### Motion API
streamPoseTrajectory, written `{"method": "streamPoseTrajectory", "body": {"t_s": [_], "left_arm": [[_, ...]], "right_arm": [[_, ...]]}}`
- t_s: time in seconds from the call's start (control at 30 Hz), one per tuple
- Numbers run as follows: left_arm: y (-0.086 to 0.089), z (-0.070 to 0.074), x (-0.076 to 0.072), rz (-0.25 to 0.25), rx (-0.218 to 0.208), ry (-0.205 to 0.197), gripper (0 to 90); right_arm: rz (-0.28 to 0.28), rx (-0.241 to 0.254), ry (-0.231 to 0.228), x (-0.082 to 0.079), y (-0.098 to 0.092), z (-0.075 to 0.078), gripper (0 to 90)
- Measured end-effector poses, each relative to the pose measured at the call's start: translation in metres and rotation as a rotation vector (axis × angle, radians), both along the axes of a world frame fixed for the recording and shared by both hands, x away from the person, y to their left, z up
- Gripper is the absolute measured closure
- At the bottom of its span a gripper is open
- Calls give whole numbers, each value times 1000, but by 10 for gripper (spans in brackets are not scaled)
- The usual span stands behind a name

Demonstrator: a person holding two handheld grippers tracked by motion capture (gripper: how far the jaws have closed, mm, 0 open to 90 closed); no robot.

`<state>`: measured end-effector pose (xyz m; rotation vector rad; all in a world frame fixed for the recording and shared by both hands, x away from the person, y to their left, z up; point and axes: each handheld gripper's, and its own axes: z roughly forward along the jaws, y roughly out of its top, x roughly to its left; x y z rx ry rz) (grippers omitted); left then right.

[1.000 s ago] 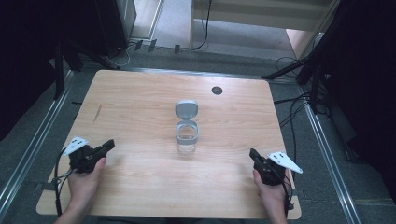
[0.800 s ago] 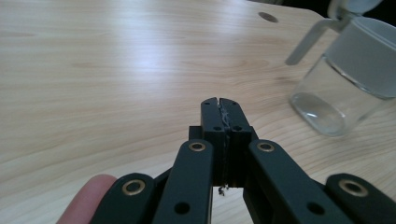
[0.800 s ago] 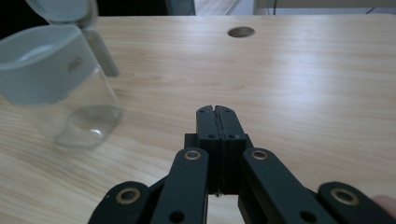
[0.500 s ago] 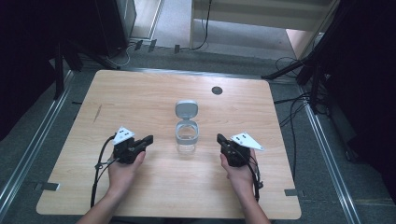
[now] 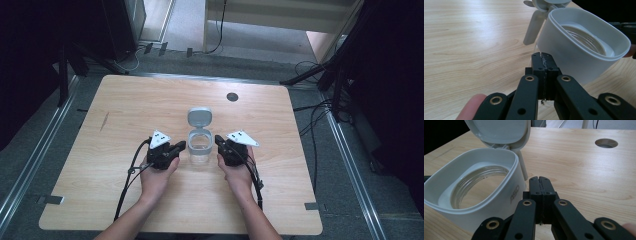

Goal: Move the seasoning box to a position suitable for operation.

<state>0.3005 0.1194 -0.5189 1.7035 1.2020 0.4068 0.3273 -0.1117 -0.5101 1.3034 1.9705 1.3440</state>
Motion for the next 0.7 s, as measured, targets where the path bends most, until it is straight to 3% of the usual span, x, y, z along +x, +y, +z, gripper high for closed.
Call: {"method": "streamPoseTrajectory", "body": {"t_s": [0.43,0.7], "left_arm": [[1,1,-4,9,7,1,900],[8,1,-14,14,7,-4,900]], "right_arm": [[-5,-4,-2,-12,11,-2,900],[-13,6,3,-21,18,-3,900]]}}
